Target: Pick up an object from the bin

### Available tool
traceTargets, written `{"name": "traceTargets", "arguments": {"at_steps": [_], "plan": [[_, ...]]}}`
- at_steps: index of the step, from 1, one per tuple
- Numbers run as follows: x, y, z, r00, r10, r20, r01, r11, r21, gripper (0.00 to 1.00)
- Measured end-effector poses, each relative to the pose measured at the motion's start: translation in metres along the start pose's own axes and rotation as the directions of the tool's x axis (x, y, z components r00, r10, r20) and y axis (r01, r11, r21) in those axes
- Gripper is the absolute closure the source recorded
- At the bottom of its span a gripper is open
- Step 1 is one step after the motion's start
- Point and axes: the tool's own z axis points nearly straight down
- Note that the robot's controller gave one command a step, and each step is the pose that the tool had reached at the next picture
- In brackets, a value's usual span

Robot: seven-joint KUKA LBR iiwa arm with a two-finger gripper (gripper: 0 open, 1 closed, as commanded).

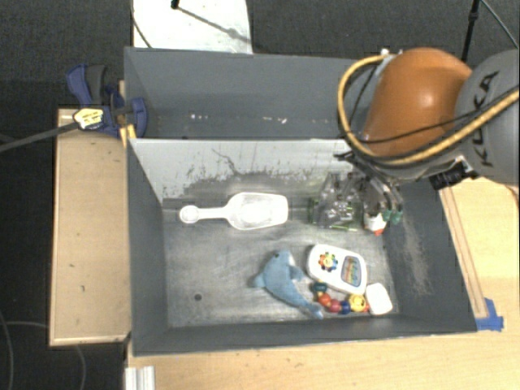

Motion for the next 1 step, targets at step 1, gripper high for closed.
{"name": "traceTargets", "arguments": {"at_steps": [1], "plan": [[0.0,0.0,0.0,1.0,0.0,0.0,0.0,1.0,0.0,1.0]]}}
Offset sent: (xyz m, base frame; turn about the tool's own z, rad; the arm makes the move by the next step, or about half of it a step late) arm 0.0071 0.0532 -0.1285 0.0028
